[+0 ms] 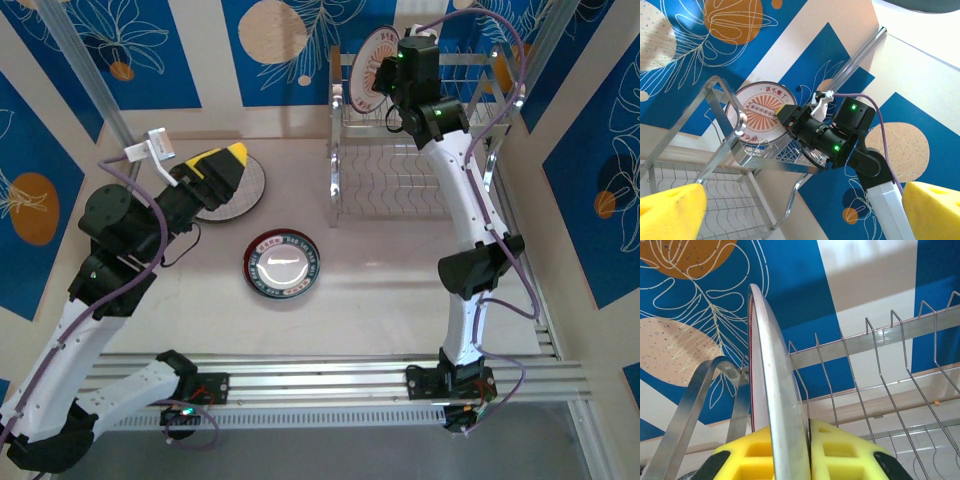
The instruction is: Unload the plates from the dish rack
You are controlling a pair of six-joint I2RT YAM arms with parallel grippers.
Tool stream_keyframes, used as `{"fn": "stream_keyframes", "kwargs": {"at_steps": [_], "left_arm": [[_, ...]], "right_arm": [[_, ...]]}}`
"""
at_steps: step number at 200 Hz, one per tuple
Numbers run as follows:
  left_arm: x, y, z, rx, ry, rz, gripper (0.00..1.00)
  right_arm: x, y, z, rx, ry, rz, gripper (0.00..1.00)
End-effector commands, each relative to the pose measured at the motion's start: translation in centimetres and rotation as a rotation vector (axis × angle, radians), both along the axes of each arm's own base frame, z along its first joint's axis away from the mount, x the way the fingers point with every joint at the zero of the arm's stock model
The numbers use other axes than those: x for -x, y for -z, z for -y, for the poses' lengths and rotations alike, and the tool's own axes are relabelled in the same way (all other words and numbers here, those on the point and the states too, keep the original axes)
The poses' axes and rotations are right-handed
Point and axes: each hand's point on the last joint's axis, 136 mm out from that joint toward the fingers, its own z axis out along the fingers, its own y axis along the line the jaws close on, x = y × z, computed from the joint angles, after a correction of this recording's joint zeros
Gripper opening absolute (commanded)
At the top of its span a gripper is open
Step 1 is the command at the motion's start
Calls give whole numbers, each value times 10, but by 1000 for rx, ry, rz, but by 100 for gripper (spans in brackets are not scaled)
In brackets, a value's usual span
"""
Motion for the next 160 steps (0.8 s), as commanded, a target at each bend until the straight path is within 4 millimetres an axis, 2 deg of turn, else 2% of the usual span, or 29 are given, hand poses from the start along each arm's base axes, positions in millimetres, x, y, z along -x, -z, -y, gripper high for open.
{"fn": "stream_keyframes", "kwargs": {"at_steps": [1,72,112,160], "left_arm": [[5,-16,-4,27,7,49,100],[4,-17,3,41,37,42,100],[0,-14,10,51,67,12,100],[-5,-12,23,57,123,-25,100]], "right_arm": [[29,-57,16,-10,37,125,0],[61,-89,43,16,104,183,0],[90,-107,54,2,96,218,0],[130,-113,55,-98,1,227,0]]}}
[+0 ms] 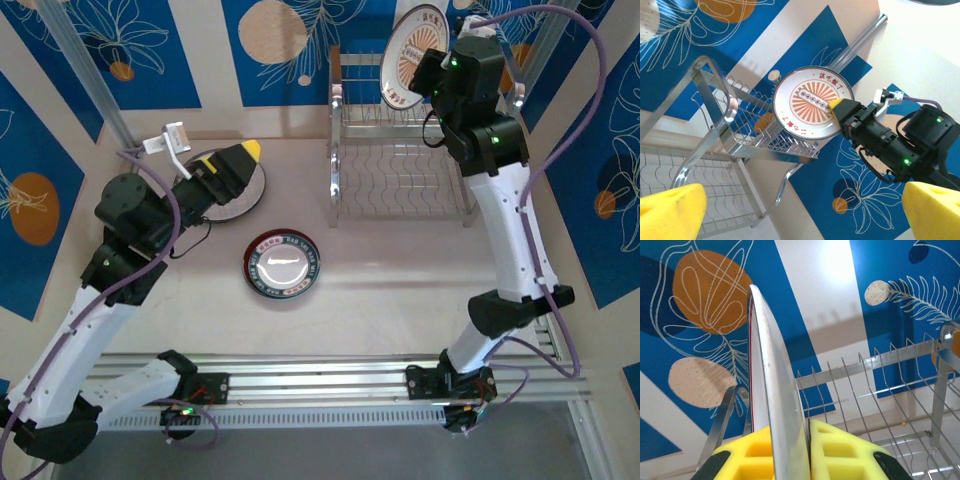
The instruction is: Unload the plates from the dish rack
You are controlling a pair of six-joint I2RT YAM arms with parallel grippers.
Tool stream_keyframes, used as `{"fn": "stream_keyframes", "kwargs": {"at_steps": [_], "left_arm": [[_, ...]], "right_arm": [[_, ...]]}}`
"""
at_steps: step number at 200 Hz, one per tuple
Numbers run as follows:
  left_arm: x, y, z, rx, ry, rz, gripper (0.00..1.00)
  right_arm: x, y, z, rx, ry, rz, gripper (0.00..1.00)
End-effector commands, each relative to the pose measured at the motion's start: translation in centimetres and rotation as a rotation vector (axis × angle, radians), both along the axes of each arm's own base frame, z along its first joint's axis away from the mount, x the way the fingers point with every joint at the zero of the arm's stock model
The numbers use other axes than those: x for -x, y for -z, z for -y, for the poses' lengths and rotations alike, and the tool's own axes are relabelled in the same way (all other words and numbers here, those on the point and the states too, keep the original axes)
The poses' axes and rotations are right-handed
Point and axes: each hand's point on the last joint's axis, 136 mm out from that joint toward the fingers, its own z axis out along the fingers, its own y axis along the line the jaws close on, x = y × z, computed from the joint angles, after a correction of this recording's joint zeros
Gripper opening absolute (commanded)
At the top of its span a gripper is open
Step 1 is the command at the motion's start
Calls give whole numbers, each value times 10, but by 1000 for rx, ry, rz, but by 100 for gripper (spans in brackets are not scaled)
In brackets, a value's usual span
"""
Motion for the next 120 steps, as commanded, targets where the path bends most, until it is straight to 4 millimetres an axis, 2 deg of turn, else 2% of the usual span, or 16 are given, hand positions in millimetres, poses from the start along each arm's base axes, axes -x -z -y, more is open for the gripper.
{"fn": "stream_keyframes", "kwargs": {"at_steps": [1,28,60,97,120], "left_arm": [[8,-21,2,45,49,31,100],[2,-14,13,61,95,-17,99],[-9,7,35,62,177,-133,98],[-20,35,62,73,269,-271,96],[-19,41,74,72,292,-291,95]], "right_arm": [[29,-29,4,-98,-56,91,0],[48,-21,5,-191,-125,70,0],[67,-10,-1,-311,-221,10,0],[84,12,-15,-428,-319,-83,0],[93,28,-29,-508,-390,-142,0]]}}
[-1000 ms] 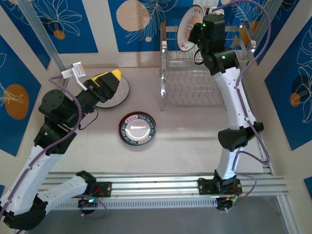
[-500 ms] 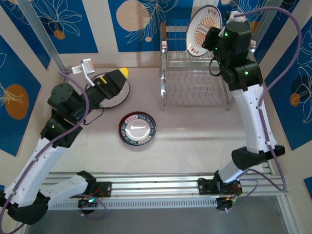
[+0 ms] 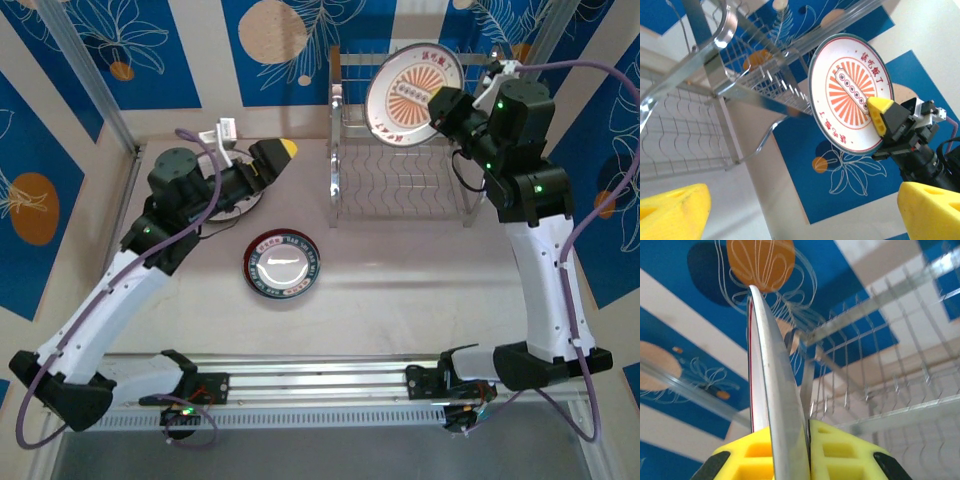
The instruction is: Unload the plates from the dish rack
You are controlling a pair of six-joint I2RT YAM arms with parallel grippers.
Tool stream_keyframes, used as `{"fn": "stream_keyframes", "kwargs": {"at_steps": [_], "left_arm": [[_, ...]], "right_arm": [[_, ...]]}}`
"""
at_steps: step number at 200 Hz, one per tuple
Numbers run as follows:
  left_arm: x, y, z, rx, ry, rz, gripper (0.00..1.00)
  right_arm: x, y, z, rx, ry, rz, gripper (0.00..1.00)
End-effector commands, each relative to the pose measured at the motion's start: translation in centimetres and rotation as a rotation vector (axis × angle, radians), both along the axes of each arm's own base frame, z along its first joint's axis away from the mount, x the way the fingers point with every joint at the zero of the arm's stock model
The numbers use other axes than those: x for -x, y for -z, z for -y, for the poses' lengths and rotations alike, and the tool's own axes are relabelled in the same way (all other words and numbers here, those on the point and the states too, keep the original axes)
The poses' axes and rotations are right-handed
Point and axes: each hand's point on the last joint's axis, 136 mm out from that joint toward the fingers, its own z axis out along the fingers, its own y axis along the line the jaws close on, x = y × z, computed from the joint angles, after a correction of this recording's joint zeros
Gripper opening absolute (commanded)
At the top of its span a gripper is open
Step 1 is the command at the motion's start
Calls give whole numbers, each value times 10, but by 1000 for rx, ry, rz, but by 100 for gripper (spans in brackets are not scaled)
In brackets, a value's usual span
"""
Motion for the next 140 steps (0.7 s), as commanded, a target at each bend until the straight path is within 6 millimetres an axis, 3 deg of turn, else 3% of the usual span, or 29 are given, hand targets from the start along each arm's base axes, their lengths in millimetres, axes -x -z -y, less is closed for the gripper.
{"fn": "stream_keyframes", "kwargs": {"at_steps": [1,53,140], "left_arm": [[14,-13,12,46,72,-4,95],[11,15,31,12,104,-94,90],[5,25,46,26,113,-120,80]], "right_arm": [[17,-1,-21,-141,-124,-25,0],[28,18,-55,-262,-301,-95,0],[40,47,-108,-303,-469,-211,0]]}}
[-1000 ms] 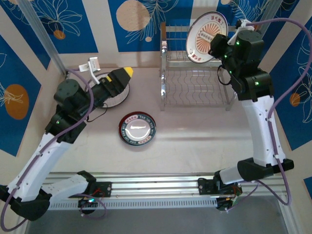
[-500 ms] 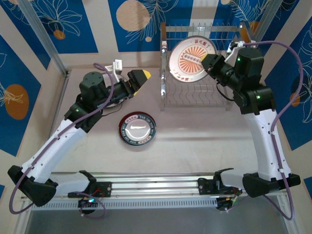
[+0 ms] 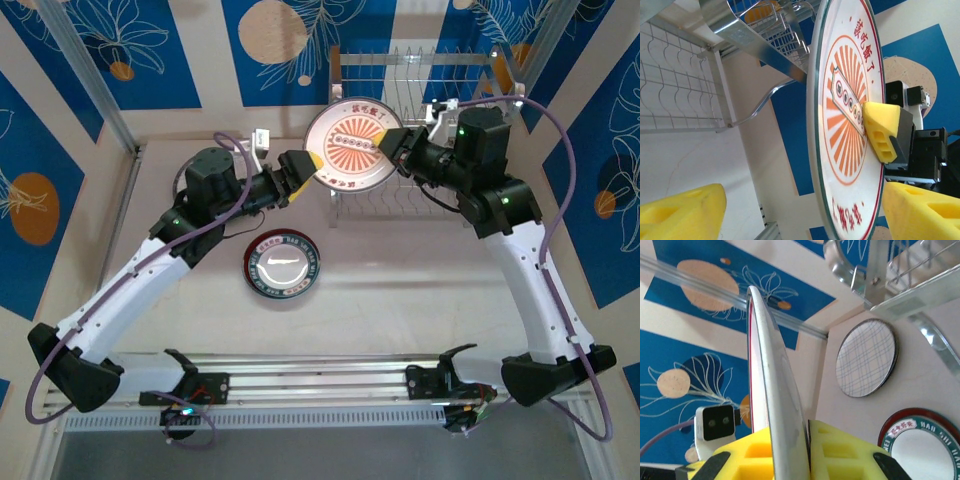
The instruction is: Unload the plates from the dish rack
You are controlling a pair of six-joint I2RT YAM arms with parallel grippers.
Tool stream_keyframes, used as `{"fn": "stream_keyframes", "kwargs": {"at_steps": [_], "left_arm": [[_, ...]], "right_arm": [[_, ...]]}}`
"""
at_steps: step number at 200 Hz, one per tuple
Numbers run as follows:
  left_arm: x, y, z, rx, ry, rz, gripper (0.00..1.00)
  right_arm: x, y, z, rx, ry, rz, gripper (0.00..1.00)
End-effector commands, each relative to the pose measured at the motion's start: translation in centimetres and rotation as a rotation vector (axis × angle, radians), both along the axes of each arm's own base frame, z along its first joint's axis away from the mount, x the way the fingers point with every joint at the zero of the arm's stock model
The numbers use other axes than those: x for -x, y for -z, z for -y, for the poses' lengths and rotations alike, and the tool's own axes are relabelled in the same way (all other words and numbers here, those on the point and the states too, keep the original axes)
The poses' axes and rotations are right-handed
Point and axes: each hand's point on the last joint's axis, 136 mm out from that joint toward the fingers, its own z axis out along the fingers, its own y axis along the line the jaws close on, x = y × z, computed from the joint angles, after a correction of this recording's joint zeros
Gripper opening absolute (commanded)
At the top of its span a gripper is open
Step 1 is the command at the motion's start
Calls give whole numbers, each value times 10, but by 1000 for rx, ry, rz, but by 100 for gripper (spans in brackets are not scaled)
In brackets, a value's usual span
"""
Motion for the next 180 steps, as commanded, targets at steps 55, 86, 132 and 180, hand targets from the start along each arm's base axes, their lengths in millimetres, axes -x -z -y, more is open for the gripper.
{"fn": "stream_keyframes", "kwargs": {"at_steps": [55,86,132,180], "left_arm": [[1,-1,3,32,1,3,53],[1,2,2,38,-5,-5,32],[1,3,0,57,-16,-8,11],[1,4,-4,94,-29,-16,0]], "right_arm": [[6,-4,-30,-55,-100,-1,0],[6,0,-35,-56,-117,-16,0],[8,10,-43,-47,-150,-53,0],[10,20,-42,-9,-162,-65,20]]}}
